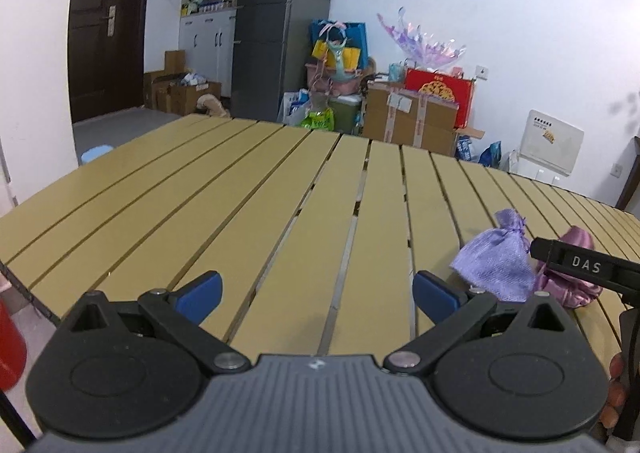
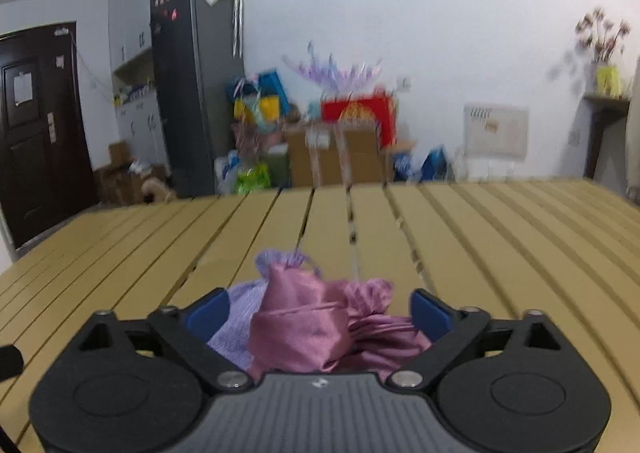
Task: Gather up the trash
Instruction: 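Grasp the pink satin scrunchie with the right tool, then grasp the lilac drawstring pouch with the left tool while right holds the scrunchie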
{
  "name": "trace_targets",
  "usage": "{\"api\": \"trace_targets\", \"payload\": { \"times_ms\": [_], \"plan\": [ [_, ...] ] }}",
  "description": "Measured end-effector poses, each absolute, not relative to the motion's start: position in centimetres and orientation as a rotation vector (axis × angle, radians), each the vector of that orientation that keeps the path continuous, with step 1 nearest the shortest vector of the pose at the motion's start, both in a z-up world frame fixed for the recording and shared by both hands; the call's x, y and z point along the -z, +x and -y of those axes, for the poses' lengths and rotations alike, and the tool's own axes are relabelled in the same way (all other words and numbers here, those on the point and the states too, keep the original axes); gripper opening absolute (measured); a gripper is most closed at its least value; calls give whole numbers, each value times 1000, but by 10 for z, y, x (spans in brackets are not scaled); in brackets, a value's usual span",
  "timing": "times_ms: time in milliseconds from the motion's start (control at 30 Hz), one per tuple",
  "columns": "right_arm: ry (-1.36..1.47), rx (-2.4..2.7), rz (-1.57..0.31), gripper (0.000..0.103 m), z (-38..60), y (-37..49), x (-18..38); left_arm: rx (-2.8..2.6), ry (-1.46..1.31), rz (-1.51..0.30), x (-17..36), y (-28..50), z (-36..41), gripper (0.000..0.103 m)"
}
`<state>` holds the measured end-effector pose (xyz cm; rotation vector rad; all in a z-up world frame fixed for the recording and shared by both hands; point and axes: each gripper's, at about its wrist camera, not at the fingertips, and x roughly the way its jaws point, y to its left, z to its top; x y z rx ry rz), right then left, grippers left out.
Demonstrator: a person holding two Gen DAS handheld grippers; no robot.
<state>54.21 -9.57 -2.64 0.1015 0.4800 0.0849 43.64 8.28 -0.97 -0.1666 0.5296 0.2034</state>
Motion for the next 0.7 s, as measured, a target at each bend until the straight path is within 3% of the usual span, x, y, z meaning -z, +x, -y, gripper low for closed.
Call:
{"api": "trace_targets", "payload": {
  "times_ms": [67, 133, 200, 233, 367, 700],
  "plan": [
    [100, -84, -511, 69, 95, 547, 29, -198, -180, -531, 10, 436, -82, 103],
    [129, -88, -518, 54, 98, 550, 32, -186, -177, -530, 10, 436, -77, 103],
    [182, -125, -504, 47, 105, 550, 35, -177, -160, -537, 12, 436, -71, 103],
    [203, -155, -495, 35, 108, 546, 37, -172, -153, -541, 14, 436, -68, 103],
    [231, -171, -470, 30, 123, 528, 45, -155, -150, -550, 14, 434, -62, 103],
    [287, -184, -430, 30, 181, 501, 34, -79, -105, -548, 0, 446, -14, 103]
  ]
}}
